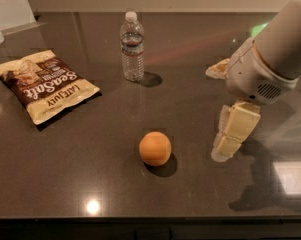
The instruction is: Move orange near water bottle
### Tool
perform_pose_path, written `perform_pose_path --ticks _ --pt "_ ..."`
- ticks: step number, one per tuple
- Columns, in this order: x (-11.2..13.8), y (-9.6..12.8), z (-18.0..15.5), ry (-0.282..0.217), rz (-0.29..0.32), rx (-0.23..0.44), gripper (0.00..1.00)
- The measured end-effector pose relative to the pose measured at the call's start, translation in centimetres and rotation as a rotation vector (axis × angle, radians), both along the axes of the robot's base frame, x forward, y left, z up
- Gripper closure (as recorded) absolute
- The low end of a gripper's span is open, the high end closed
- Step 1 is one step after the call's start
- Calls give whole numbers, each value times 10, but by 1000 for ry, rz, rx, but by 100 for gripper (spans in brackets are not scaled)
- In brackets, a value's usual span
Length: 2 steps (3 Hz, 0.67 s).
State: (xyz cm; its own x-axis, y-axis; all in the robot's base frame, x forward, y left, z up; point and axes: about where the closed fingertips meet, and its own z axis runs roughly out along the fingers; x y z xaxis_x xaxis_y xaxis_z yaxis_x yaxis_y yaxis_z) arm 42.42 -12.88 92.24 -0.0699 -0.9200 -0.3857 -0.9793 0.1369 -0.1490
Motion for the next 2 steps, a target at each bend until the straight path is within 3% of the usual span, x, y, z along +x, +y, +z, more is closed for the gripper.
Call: perform_pose_path --ticks 2 --pt "-1 65 -39 26 75 101 0"
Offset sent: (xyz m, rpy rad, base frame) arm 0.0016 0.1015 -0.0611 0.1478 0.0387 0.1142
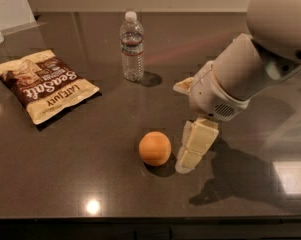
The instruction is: Move orange near water bottle
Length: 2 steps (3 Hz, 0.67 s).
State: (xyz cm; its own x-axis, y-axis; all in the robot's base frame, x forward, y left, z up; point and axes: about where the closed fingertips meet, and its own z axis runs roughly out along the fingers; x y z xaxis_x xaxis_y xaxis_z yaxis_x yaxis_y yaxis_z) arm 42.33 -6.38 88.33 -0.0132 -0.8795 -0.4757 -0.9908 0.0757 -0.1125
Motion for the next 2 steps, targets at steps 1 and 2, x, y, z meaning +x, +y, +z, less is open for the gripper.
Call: perform_pose_path --ticks 1,2 --pt "-3 23 -13 5 20 9 0" --pt "-10 36 -23 12 42 0 0"
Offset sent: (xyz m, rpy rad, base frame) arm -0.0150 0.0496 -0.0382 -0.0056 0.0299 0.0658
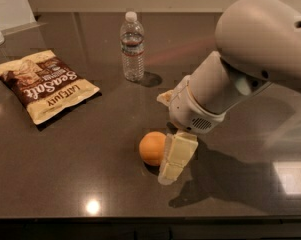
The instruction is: Move orange near water bottle
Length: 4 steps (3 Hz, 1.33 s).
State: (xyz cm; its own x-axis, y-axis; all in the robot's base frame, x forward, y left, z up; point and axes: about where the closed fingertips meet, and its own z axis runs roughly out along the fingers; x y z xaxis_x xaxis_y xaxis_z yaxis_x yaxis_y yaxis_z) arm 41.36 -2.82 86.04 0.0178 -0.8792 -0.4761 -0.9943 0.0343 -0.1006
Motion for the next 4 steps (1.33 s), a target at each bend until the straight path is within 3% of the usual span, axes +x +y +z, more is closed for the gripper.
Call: perform_pose_path --ticks 1,4 --pt "-6 6 -5 7 17 -7 3" --pt "-6 1 0 25 -2 4 67"
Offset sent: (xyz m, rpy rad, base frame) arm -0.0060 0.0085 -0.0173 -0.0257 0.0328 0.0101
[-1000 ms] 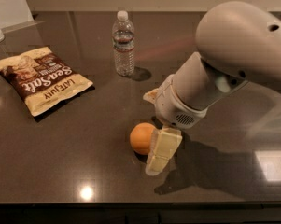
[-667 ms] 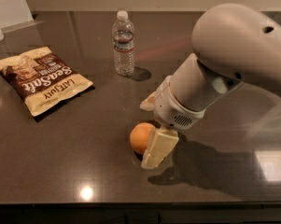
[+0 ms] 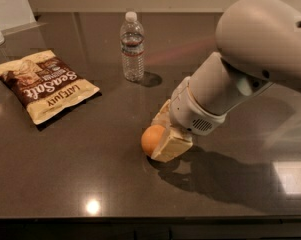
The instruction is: Move orange near water bottle
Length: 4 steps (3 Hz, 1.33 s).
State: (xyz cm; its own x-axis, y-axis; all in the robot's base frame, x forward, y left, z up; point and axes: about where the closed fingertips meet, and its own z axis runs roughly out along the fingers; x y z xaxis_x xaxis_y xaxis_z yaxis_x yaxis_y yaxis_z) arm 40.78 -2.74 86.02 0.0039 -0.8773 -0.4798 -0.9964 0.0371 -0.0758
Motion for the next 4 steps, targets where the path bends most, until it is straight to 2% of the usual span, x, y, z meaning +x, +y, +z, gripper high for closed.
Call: perform_pose_path --ticks 1,2,4 --pt "25 -5 12 -4 -54 4 90" --pt "71 -13 21 -6 -144 5 100" --pt "152 -17 30 -18 -261 52 100"
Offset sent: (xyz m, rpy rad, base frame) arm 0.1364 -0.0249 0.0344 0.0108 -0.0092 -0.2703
